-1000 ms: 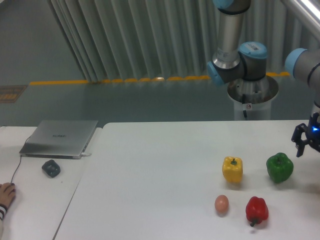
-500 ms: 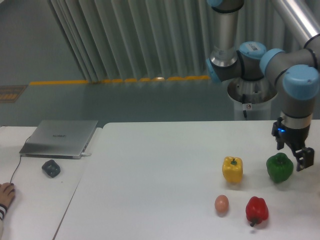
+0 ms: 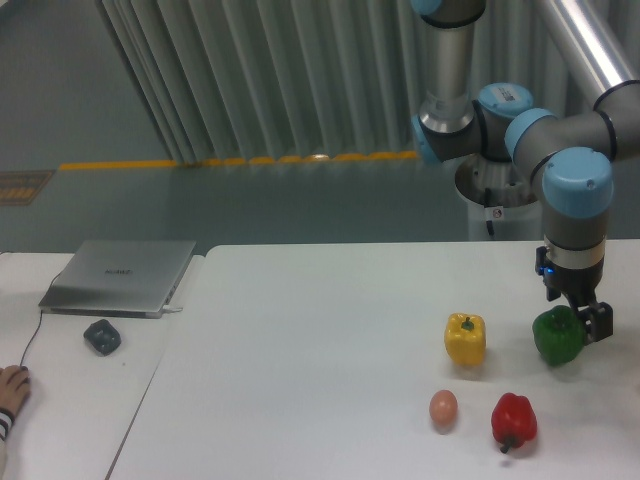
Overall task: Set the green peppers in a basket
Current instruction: 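Lower the open gripper around the green bell pepper, then close the gripper on the green bell pepper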
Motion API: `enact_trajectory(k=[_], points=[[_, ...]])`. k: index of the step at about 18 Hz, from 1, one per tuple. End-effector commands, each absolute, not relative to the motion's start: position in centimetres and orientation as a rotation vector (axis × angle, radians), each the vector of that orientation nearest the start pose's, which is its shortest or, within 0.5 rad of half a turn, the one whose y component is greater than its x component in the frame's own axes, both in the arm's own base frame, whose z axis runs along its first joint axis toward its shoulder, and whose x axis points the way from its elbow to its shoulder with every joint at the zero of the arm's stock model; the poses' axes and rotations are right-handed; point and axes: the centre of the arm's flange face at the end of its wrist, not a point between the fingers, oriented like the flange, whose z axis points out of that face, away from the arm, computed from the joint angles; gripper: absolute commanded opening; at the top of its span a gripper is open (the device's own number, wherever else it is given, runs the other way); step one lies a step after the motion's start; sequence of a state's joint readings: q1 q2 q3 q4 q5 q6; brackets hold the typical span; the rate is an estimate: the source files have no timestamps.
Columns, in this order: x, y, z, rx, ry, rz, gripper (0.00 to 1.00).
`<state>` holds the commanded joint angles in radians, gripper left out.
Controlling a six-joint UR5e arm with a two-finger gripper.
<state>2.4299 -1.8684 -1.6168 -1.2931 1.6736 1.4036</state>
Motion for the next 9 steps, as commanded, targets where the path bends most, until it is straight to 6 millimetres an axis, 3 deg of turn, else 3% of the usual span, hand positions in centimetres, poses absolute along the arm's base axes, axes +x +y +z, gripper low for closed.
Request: enact_trajectory(k=[9], points=[[-35.2,48.4,31.8,-3.158,0.922,-0.046,1.00]])
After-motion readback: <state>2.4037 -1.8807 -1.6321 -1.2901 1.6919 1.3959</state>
